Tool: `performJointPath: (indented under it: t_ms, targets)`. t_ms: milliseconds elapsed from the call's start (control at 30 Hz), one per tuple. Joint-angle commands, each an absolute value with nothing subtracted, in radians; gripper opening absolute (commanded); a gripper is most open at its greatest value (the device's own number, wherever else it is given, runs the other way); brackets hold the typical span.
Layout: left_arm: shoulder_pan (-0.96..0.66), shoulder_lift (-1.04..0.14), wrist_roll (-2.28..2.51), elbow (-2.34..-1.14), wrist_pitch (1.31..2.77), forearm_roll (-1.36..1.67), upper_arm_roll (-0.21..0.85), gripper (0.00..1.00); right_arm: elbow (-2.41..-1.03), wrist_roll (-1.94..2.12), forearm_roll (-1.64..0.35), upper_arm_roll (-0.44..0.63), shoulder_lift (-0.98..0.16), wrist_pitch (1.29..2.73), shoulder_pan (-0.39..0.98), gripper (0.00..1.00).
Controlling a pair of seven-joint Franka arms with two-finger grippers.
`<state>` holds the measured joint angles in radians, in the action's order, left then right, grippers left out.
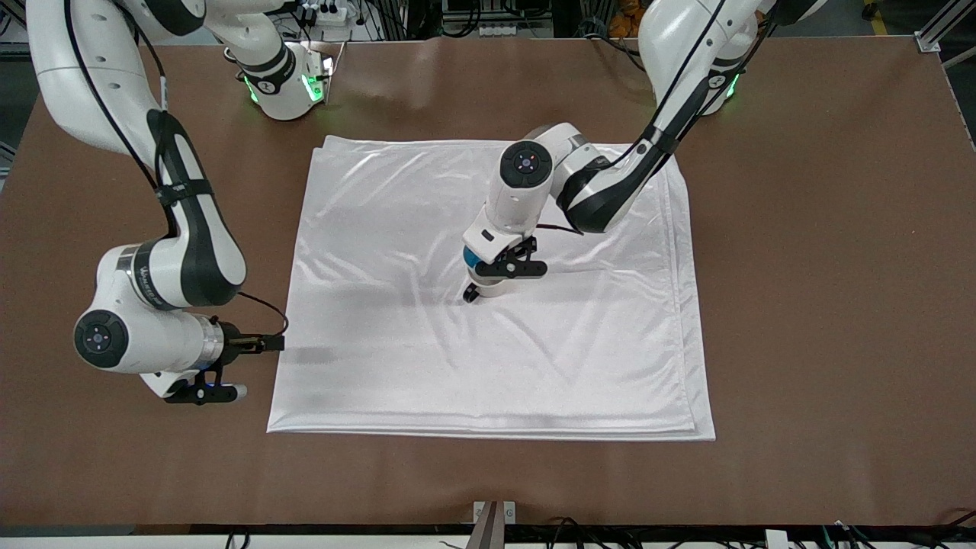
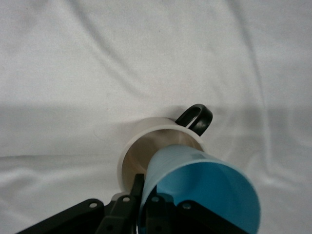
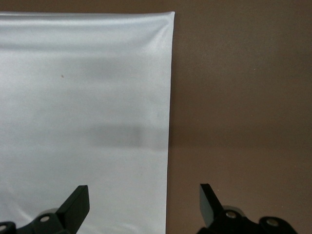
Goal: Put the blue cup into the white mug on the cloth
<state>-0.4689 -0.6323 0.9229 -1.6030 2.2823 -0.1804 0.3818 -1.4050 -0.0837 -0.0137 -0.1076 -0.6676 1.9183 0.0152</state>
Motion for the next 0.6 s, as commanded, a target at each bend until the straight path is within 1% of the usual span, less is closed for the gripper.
performJointPath:
  t_ms: [0,133,233,333,433,567]
  targets:
    - [-0.495,-0.657,0.976,-1.575,2.301,-0.216,0.364,1.0,-1.716,-0.101,-0.003,-0.112,-0.462,2.061,0.009,1.0]
    - [-0.511,-0.653,1.003,-1.575,2.304,-0.216,0.345,1.0,-1.958,-0.1,-0.003,-0.11,-0.339,2.25,0.008,1.0]
    - [-0.511,-0.647,1.003,-1.575,2.304,-0.218,0.344,1.0,-2.069,-0.1,-0.003,-0.11,-0.279,2.335,0.005,1.0]
    - [-0.502,-0.626,1.002,-1.575,2.303,-0.222,0.344,1.0,-2.082,-0.1,-0.003,-0.112,-0.253,2.318,0.002,1.0]
    - [-0.489,-0.592,1.0,-1.575,2.299,-0.222,0.341,1.0,-2.069,-0.1,-0.003,-0.11,-0.226,2.255,0.002,1.0]
    - [-0.482,-0.511,1.002,-1.577,2.269,-0.224,0.313,1.0,-2.053,-0.101,-0.003,-0.11,-0.166,2.157,0.003,1.0]
